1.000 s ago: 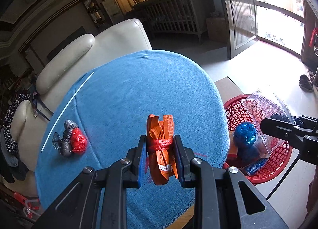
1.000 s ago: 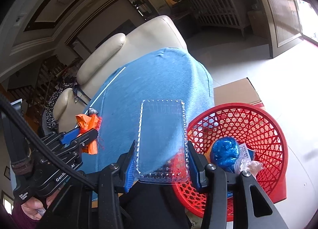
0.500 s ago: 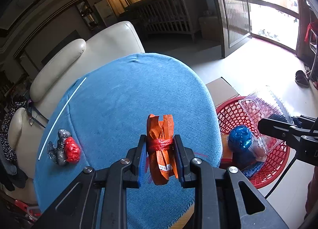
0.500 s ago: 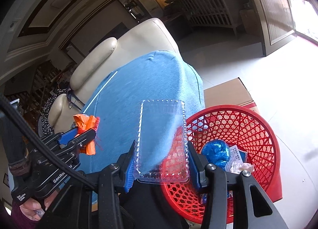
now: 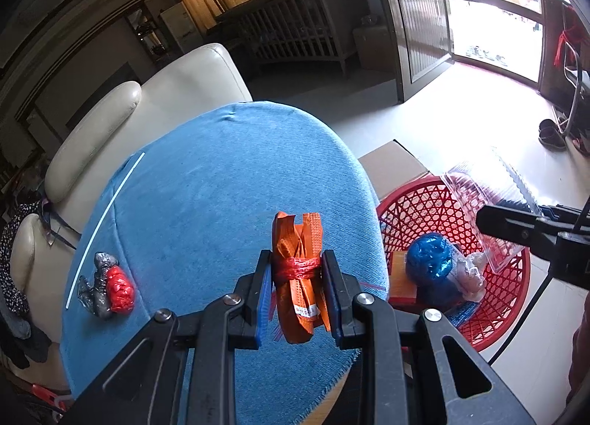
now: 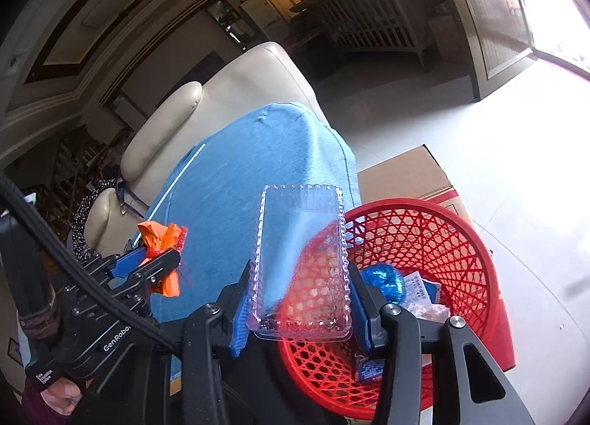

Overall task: Collect trash
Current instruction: 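Open the left tool over the basket dropping the orange bag while the right tool drops the tray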

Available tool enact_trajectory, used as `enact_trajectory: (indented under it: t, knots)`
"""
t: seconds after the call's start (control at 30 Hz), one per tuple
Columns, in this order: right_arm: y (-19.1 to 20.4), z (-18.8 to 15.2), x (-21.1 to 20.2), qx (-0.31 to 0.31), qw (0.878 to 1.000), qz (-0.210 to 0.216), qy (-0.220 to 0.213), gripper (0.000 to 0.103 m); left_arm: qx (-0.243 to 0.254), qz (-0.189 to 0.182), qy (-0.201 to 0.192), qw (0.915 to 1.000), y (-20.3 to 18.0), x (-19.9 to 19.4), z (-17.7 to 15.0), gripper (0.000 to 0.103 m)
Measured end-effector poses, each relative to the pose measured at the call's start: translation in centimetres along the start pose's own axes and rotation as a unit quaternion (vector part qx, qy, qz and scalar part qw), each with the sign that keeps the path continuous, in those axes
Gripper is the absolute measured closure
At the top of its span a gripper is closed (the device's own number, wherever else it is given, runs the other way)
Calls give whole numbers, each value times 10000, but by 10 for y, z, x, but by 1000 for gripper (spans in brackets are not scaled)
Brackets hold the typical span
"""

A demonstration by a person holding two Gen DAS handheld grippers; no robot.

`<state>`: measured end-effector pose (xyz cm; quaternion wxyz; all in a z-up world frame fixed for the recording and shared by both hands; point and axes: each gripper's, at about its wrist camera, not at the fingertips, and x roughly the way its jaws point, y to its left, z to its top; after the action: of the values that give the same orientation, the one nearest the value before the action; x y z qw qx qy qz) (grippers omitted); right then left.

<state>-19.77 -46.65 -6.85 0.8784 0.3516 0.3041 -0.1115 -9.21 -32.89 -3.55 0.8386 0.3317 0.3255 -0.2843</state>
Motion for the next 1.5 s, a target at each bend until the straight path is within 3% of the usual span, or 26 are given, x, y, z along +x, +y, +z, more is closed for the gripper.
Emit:
enact_trajectory:
  t: [0.63,1.5]
  knots:
    - [-26,0,-8,279,9996,-77,-53,55,238,-156,128,9995,-25,7,-2,75]
    - [-49,0,-7,592,9981,-163,15,55,417,-654,165,9968,-53,10,-2,75]
